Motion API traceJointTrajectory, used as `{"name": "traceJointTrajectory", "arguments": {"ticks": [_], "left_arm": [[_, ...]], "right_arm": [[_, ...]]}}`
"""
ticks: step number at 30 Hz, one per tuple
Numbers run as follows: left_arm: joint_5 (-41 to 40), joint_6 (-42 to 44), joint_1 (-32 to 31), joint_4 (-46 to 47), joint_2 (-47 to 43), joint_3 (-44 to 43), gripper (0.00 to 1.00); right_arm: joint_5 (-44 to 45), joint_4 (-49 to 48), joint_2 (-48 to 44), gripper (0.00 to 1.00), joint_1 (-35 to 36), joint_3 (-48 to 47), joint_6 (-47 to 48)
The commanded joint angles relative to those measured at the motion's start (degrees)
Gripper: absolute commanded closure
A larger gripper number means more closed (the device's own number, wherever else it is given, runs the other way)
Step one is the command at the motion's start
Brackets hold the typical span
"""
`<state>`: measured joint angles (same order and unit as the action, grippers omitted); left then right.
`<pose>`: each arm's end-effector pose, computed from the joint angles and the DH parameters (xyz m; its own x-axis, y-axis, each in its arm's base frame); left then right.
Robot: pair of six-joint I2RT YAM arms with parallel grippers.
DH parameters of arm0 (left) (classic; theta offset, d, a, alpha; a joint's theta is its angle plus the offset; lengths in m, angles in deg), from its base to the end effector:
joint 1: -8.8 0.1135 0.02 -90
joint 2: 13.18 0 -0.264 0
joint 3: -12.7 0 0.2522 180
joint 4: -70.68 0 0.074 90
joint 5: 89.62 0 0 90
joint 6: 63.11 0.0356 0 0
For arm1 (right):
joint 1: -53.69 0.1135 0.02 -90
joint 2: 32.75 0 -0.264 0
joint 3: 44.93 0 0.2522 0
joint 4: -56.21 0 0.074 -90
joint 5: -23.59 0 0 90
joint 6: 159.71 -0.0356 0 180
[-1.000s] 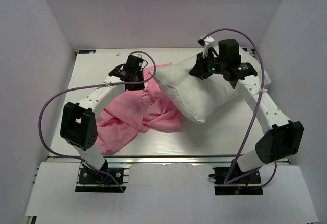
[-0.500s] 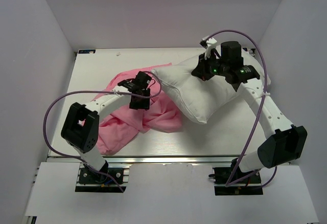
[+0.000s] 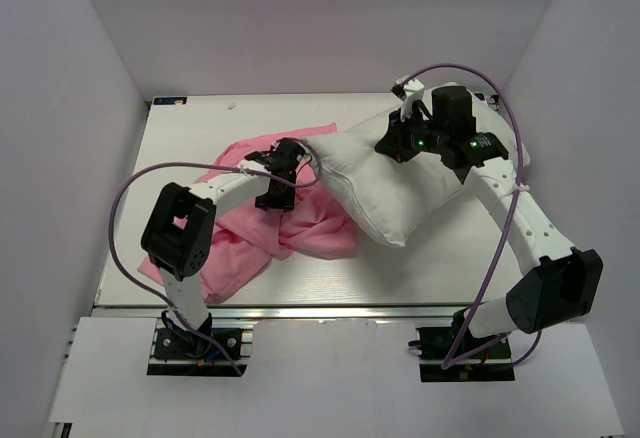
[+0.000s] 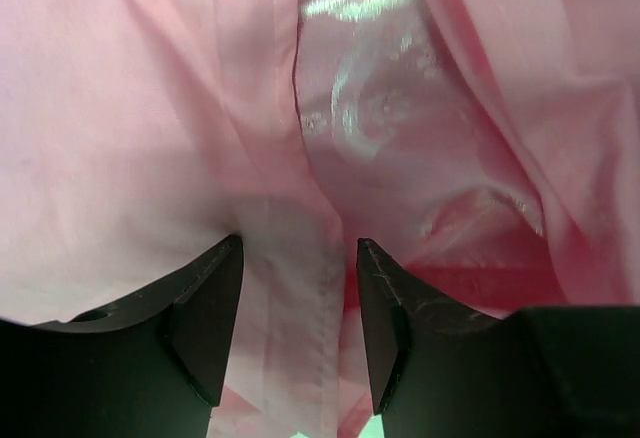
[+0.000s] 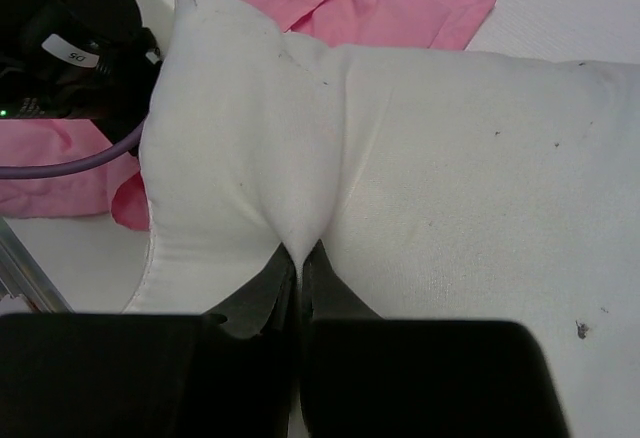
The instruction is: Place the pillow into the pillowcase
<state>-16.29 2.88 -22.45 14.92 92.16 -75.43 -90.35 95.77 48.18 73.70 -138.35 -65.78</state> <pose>0.3151 -0.1793 0.1901 -0.9197 0.1021 -0.3791 0.0558 0.9898 0.1314 0.2953 0.1229 0.3803 -0.3819 -0.2057 -0.9010 -0.6800 0.7228 0.1232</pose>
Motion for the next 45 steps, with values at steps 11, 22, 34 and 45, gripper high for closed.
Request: {"name": "traceJointTrajectory", "arguments": {"ticks": [11, 22, 34, 45], "left_arm": [[-6.97, 2.04, -0.04, -1.07, -1.8, 4.84, 0.45], [-8.03, 0.02, -0.04, -3.69, -6.54, 0.9, 0.79], [-3.9, -6.57, 0.04, -5.99, -17.27, -0.43, 0.9], [-3.55, -12.02, 0.04, -6.78, -23.42, -4.82, 0.94]], "right_arm": [[0.21, -5.06, -3.23, 1.0, -0.5, 0.12, 0.12], [-1.36, -4.01, -2.7, 1.0, -0.5, -0.5, 0.38], [-2.86, -4.44, -0.95, 1.0, -0.06, -1.99, -0.06], [1.78, -3.83, 0.46, 1.0, 8.64, -1.2, 8.2]]}}
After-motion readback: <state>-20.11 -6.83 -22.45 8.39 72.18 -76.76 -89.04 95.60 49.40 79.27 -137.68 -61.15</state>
